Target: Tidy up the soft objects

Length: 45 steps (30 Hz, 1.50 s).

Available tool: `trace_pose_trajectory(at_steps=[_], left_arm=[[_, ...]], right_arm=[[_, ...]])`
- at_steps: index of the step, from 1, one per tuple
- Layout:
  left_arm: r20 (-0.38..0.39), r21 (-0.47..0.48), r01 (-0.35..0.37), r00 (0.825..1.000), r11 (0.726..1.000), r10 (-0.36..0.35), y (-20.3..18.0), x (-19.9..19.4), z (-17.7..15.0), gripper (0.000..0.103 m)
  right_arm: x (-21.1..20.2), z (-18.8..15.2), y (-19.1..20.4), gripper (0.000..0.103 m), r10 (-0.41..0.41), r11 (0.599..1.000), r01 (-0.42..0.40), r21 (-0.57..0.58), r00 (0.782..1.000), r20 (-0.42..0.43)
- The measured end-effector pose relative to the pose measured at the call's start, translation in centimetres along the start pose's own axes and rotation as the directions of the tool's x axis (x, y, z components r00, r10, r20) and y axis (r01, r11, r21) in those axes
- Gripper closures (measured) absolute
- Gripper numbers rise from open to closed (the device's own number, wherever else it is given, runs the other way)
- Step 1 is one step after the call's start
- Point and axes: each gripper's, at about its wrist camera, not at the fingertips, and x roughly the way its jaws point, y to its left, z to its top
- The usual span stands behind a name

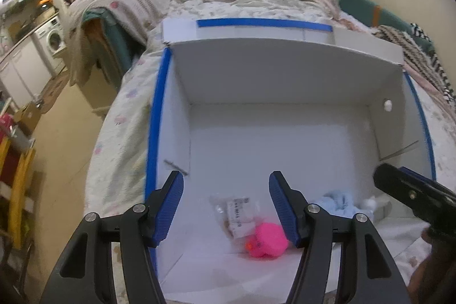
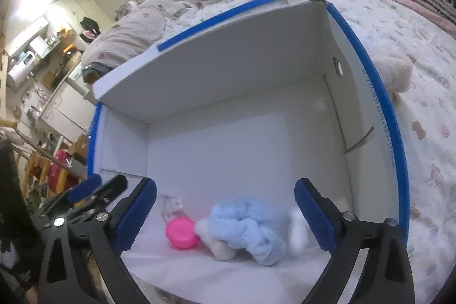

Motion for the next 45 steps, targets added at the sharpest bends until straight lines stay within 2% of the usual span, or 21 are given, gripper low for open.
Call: trace_pose_trajectory(at_steps=[6, 10, 18, 26, 33, 41, 45], left_arm=[[0.008, -0.036, 0.01, 1.0, 0.999, -0.01, 0.9, -1.2, 0.0, 0.041], [0.043, -0.04, -0.008, 0.999, 0.999, 0.01, 1.4, -2.7, -0.2, 0.035], [0.077, 0.008, -0.043, 0.996, 0.999, 0.042, 1.1, -5.2, -1.2, 0.034], [0.099, -0.003, -0.064, 0.993, 0.998, 0.064, 1.6, -7.5, -2.4, 0.034], [0.057, -0.037, -0.056, 0.997, 0.998, 0.058, 2.7, -8.2, -4.2, 0.034], [0.02, -0.001, -0.07, 0.997, 0.998, 0.07, 3.0, -8.2, -6.2, 0.034], [-0.022, 0.009, -0.045, 0.999, 0.999, 0.045, 3.2, -7.8, -7.4, 0.034]], right_arm=[[-0.2, -0.9, 1.0, 0.0, -0.038, 0.999, 0.037, -0.033, 0.999, -0.02], [-1.6, -1.5, 0.9, 0.0, -0.011, 0.999, 0.011, -0.039, 1.0, 0.006], [-4.0, -2.4, 2.4, 0.0, 0.011, 0.994, -0.008, -0.11, 1.0, 0.028], [-6.1, -3.0, 4.1, 0.0, 0.03, 0.989, -0.023, -0.144, 0.999, 0.042], [-7.3, -4.2, 4.8, 0.0, 0.048, 0.985, -0.039, -0.166, 0.998, 0.048], [-7.1, -5.8, 3.9, 0.0, 0.051, 0.988, -0.051, -0.143, 0.999, -0.004], [-6.7, -6.8, 3.8, 0.0, 0.048, 0.988, -0.053, -0.142, 0.998, -0.039]])
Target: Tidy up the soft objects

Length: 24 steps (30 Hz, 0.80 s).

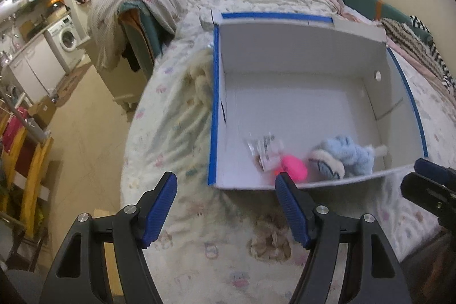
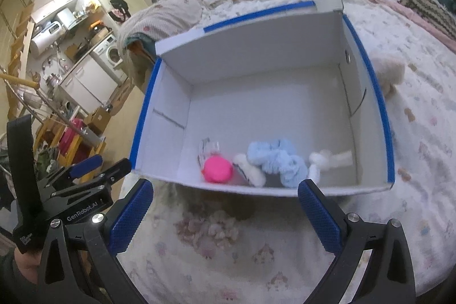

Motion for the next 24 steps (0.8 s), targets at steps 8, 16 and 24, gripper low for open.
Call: trace_pose_trajectory(at_steps=[8, 16, 24], left_arm=[[-0.104, 0.049, 0.022, 0.994, 0.999, -0.017, -0.2, 1.8, -2.2, 0.034], [-0.205, -0.12, 0.007, 0.978, 0.993, -0.032, 3.8, 4.4, -2.9, 0.034], [-0.337, -0.137, 0.104, 0.93, 0.985, -0.146, 2.0, 8.3, -4.5, 0.034]], right_arm=[[2.0, -2.0, 0.5, 0.0, -0.061, 0.998, 0.058, -0.037, 0.994, -0.094], [3.6, -2.6, -0.9, 0.0, -0.165, 0.986, 0.167, 0.002, 0.976, -0.142], [4.7, -3.0, -2.3, 0.0, -0.16, 0.983, 0.173, 0.056, 0.97, -0.18]])
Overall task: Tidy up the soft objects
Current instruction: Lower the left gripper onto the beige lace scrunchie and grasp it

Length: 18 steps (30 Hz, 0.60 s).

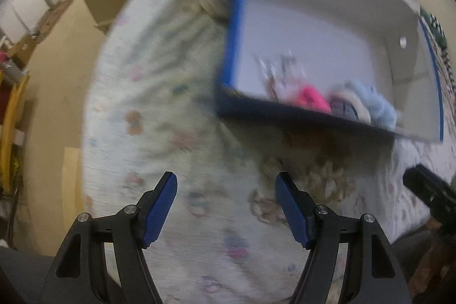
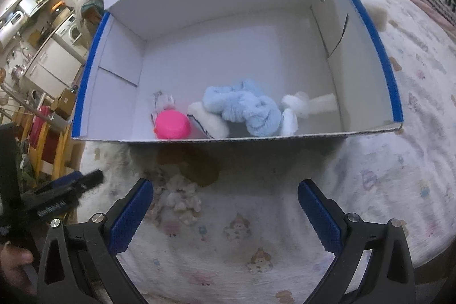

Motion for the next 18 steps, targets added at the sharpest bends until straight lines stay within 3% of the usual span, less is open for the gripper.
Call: trace_pose_trajectory(at_steps=[3, 12, 14, 16, 18], left_arm=[[-0.057, 0.036, 0.026, 0.998, 0.999, -0.024, -1.5, 1.6, -0.3, 0.034], [-0.137, 0.136, -0.008, 0.99, 0.991, 0.027, -4.9, 4.9, -0.5, 0.035], [-0.148, 0.13, -0.001, 0.989, 0.992, 0.02, -5.0, 5.4, -0.5, 0.043], [-0.148, 0.136, 0.015, 0.989, 0.991, 0.005, -5.1, 5.4, -0.4, 0.065], [-0.149, 0.137, 0.037, 0.989, 0.99, -0.016, -5.2, 5.2, -0.4, 0.079]], right_arm=[[0.3, -0.1, -0.1, 0.0, 0.002, 1.0, -0.002, 0.006, 1.0, -0.007], [0.9, 0.1, -0.6, 0.0, -0.02, 1.0, 0.02, 0.015, 1.0, -0.019], [0.9, 0.2, -0.8, 0.0, -0.02, 1.0, 0.02, 0.018, 1.0, -0.017], [0.8, 0.2, -0.9, 0.0, -0.018, 1.0, 0.018, 0.022, 1.0, -0.016], [0.9, 0.2, -1.0, 0.0, -0.016, 1.0, 0.017, 0.026, 1.0, -0.018]])
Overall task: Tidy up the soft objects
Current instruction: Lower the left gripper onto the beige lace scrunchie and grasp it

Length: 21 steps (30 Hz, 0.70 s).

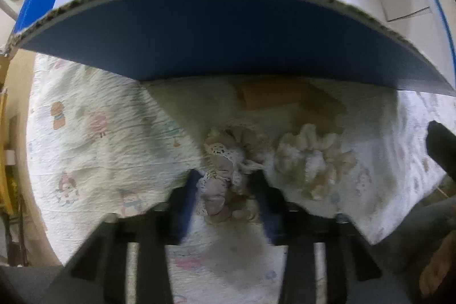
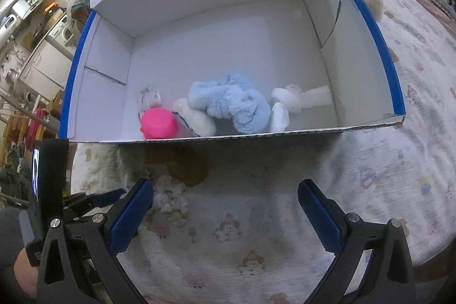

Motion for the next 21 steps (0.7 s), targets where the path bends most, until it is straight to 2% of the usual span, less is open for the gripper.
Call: trace_pose_trajectory(at_steps=[3, 4, 6, 10, 16, 21], left_arm=[[0.002, -0.003, 0.006, 1.0, 1.0, -0.006, -0.1, -0.4, -0.1, 0.093], [0.001, -0.003, 0.007, 1.0, 1.0, -0.007, -0.1, -0.5, -0.1, 0.094], [0.008, -0.002, 0.004, 1.0, 1.0, -0.004, 0.1, -0.9, -0.4, 0.094], [0.026, 0.006, -0.048, 0.999, 0.999, 0.048, 1.1, -1.4, -0.9, 0.094], [0.066, -0.042, -0.064, 0.996, 0.997, 0.067, 4.2, -3.6, -1.8, 0.095], [0.145, -0.093, -0.027, 0.989, 0.995, 0.041, 6.3, -6.9, -2.6, 0.095]], right_arm=[[0.2, 0.1, 0.2, 0.0, 0.003, 1.0, -0.003, -0.003, 1.0, -0.003], [0.2, 0.1, 0.2, 0.0, 0.003, 1.0, -0.003, -0.006, 1.0, -0.002], [0.1, 0.1, 0.3, 0.0, 0.001, 1.0, -0.001, -0.012, 1.0, -0.001], [0.2, 0.1, 0.6, 0.0, -0.002, 1.0, 0.002, -0.022, 1.0, -0.003], [0.3, -0.1, 0.6, 0.0, -0.004, 1.0, 0.004, -0.018, 1.0, -0.006], [0.6, -0.1, 1.2, 0.0, 0.024, 0.999, -0.024, -0.036, 1.0, -0.008]])
